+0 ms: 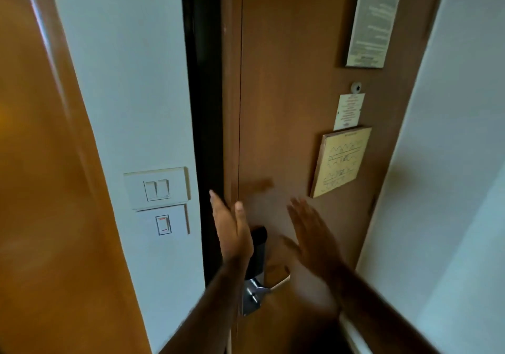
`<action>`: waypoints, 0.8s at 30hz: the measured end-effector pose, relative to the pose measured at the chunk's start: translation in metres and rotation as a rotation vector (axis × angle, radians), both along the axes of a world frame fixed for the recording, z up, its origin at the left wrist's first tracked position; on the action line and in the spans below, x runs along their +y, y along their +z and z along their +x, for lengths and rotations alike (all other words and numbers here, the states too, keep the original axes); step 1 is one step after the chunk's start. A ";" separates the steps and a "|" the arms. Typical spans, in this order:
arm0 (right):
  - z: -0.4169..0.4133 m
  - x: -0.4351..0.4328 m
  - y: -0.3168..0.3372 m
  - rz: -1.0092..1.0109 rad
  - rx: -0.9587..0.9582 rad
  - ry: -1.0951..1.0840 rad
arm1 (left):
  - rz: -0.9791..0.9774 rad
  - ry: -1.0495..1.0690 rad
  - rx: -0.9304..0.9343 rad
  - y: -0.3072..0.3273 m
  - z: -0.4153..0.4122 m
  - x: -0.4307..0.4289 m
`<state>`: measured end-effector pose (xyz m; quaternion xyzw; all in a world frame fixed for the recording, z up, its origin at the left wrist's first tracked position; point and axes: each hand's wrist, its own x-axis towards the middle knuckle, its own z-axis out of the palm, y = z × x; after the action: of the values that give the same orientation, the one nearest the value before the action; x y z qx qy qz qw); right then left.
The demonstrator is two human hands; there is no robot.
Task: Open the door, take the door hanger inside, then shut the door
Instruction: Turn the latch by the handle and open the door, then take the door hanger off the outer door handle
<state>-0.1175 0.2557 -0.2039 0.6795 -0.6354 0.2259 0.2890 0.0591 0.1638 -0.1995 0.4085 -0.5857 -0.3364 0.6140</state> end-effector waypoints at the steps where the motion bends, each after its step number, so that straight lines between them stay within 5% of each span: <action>1: -0.002 0.006 0.028 -0.034 0.067 0.002 | 0.055 -0.028 0.043 -0.003 -0.001 0.010; 10: 0.046 0.050 0.195 -0.148 0.704 0.048 | 0.100 -0.130 0.108 -0.001 -0.016 0.092; 19: 0.056 0.090 0.220 -0.022 0.938 -0.021 | 0.010 -0.190 0.054 0.000 -0.027 0.177; 24: 0.027 0.130 0.215 -0.058 0.997 -0.091 | -0.071 -0.467 -0.085 -0.033 -0.015 0.201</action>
<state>-0.0907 0.3852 0.0108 0.6681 -0.4424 -0.1213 0.5859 0.0445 0.3644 -0.2326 0.2541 -0.7009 -0.4309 0.5084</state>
